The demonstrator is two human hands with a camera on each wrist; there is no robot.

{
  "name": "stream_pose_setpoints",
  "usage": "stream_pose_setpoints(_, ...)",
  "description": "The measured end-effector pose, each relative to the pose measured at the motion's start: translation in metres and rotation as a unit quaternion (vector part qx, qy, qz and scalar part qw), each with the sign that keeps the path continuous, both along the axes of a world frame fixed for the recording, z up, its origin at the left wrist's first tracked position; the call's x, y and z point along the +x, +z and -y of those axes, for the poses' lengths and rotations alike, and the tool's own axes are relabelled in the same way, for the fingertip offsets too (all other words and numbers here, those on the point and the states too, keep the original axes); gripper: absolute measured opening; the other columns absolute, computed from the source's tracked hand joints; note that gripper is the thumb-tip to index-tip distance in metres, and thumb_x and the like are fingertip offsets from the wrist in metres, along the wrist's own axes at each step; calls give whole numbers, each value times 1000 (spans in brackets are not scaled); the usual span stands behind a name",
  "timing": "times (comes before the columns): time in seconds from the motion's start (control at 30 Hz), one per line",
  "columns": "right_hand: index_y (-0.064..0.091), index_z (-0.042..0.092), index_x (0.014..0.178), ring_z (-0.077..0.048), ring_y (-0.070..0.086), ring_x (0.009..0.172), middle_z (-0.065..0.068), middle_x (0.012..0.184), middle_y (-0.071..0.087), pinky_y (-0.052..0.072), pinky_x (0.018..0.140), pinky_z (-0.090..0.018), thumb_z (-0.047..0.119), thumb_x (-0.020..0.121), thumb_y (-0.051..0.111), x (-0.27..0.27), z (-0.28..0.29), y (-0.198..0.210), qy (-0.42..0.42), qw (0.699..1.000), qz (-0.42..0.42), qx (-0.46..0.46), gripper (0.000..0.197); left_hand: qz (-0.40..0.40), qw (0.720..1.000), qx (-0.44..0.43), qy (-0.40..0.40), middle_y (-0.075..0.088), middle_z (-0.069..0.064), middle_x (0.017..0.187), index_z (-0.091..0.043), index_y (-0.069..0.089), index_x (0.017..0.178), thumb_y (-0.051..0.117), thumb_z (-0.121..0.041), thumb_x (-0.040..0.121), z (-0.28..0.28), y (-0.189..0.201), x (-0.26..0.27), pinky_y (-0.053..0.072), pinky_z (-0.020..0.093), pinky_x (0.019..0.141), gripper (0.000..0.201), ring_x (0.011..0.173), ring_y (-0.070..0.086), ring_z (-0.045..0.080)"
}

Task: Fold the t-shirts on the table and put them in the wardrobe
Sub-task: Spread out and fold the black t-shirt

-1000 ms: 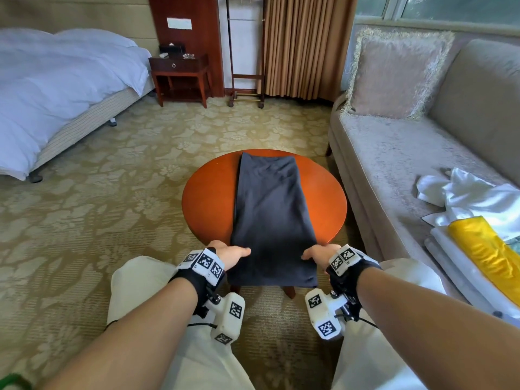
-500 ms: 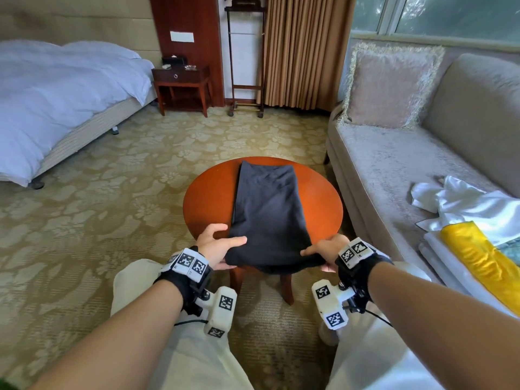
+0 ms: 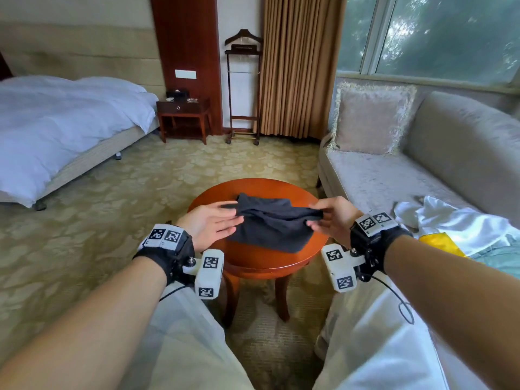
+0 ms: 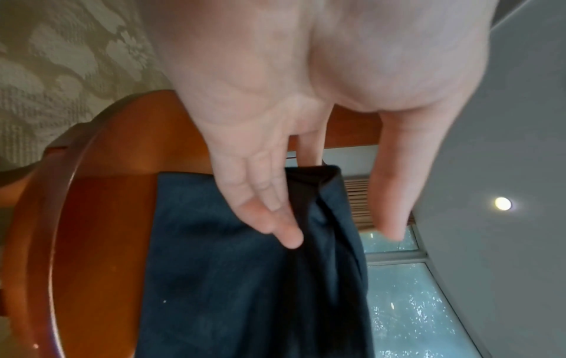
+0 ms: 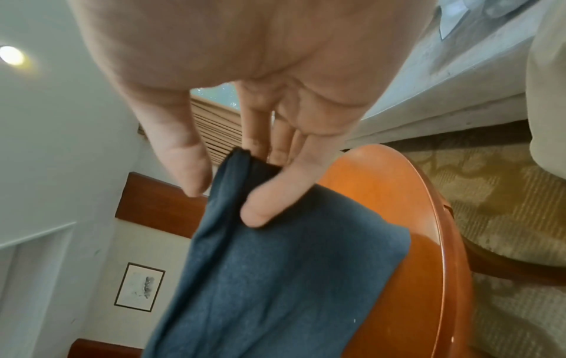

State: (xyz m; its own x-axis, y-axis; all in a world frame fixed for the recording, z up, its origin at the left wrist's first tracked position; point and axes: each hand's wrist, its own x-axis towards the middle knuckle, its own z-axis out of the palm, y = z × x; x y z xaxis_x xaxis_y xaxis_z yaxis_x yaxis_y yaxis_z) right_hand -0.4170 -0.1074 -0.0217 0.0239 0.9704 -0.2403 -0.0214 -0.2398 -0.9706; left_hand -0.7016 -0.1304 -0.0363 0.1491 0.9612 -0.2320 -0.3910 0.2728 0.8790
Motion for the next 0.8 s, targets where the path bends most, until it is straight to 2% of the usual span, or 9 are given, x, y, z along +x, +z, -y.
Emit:
stream_pose_setpoints(0.1,65,4,81,-16,65,69,-9,81,66,44,61,-22,-3,78,62,1,-2,7,40,998,-8,-37,8,-58,998,36,-11,70,13,103,-6,63,116,53,21,82,-2,-3,1,51,30,82,44,100,67,23)
stream_pose_setpoints(0.2,69,-8,94,-25,64,86,-20,94,66,51,72,-25,-21,66,65,1,-9,2,40,999,19,-11,31,-135,988,60,48,71,16,102,-7,69,109,60,25,76,-14,-14,7,57,28,78,46,100,68,28)
stream_pose_setpoints(0.27,68,-7,86,-30,64,88,-20,89,65,55,75,-30,-25,66,67,-1,-19,-2,29,998,51,3,26,-199,975,61,84,74,12,95,-13,73,99,72,15,74,-26,-20,8,56,27,72,38,94,71,26)
stream_pose_setpoints(0.43,64,8,70,-24,60,76,-9,72,61,55,61,-27,-15,71,73,-5,-48,-4,21,985,170,-36,25,-356,925,102,84,69,-3,69,-23,72,81,82,-20,78,-58,-32,8,46,21,53,10,65,62,15)
stream_pose_setpoints(0.47,65,10,70,-22,59,73,-8,71,61,54,61,-28,-10,71,75,-4,-55,-6,20,977,209,-40,23,-377,916,110,85,69,-5,67,-25,73,78,83,-25,76,-64,-34,6,47,22,54,10,65,62,15)
stream_pose_setpoints(0.53,70,12,78,-22,57,70,-7,73,63,53,65,-33,-1,71,78,-3,-69,-9,40,957,285,-34,17,-389,910,121,77,74,-2,75,-23,77,79,86,-34,70,-76,-35,3,56,34,71,17,78,69,21)
stream_pose_setpoints(0.6,74,12,86,-21,55,69,-4,72,62,48,63,-30,2,69,77,-6,-84,-11,56,942,330,-32,19,-397,907,119,75,76,3,84,-19,78,80,87,-31,70,-88,-34,1,53,43,84,18,86,70,24)
stream_pose_setpoints(0.67,75,8,88,-22,55,72,-5,73,62,45,64,-26,2,68,76,-9,-101,-14,58,932,356,-31,21,-399,907,111,76,76,3,84,-20,78,78,87,-28,71,-103,-35,-1,53,41,86,14,85,69,21)
stream_pose_setpoints(0.8,66,5,74,-22,50,67,-4,66,53,39,59,-26,8,69,78,-15,-131,-15,93,904,415,-49,13,-407,909,78,49,76,-2,89,-26,79,81,86,-44,59,-139,-40,-7,54,39,90,29,92,70,19)
